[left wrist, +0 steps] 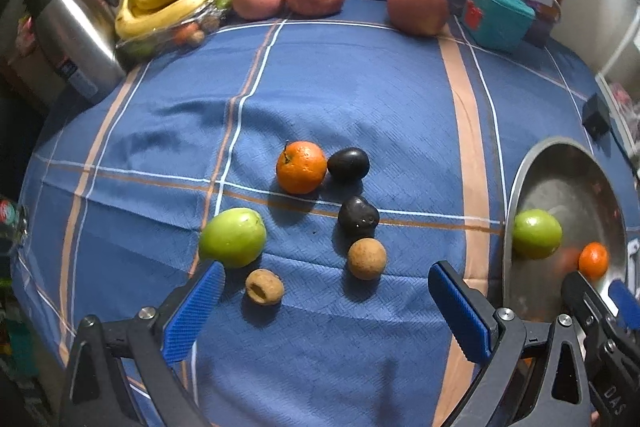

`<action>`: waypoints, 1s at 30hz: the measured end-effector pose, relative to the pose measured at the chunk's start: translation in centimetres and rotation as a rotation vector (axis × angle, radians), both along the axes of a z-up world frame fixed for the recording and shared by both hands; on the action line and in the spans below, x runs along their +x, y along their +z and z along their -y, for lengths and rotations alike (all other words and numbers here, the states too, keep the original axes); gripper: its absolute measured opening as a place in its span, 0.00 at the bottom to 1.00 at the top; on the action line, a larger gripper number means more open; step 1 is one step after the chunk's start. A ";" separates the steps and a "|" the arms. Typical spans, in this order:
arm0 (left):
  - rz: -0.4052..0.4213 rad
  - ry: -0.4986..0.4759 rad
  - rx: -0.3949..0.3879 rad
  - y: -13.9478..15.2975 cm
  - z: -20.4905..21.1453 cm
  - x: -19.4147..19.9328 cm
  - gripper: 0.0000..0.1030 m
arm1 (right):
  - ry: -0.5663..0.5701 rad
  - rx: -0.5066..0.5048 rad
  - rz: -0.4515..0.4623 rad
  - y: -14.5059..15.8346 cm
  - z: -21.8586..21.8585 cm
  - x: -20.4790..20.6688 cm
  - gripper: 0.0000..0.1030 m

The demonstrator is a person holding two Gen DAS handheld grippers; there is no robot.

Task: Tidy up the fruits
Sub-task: 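Move both open tools back from the plate toward the fruit row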

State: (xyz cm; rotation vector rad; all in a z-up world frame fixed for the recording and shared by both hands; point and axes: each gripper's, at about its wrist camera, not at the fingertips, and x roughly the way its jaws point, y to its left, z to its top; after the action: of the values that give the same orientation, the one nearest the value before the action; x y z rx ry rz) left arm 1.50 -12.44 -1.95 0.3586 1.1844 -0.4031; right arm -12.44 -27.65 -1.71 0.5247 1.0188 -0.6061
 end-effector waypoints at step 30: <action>0.051 0.151 -0.054 3.6 -10.6 8.0 1.00 | 0.114 0.042 0.088 1.1 -6.0 4.9 0.91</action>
State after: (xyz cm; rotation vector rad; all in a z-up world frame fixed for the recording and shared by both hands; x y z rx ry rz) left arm 9.53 -1.88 1.65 0.2297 1.1407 -0.2923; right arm -7.57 -21.69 -0.66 0.5221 0.9728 -0.4577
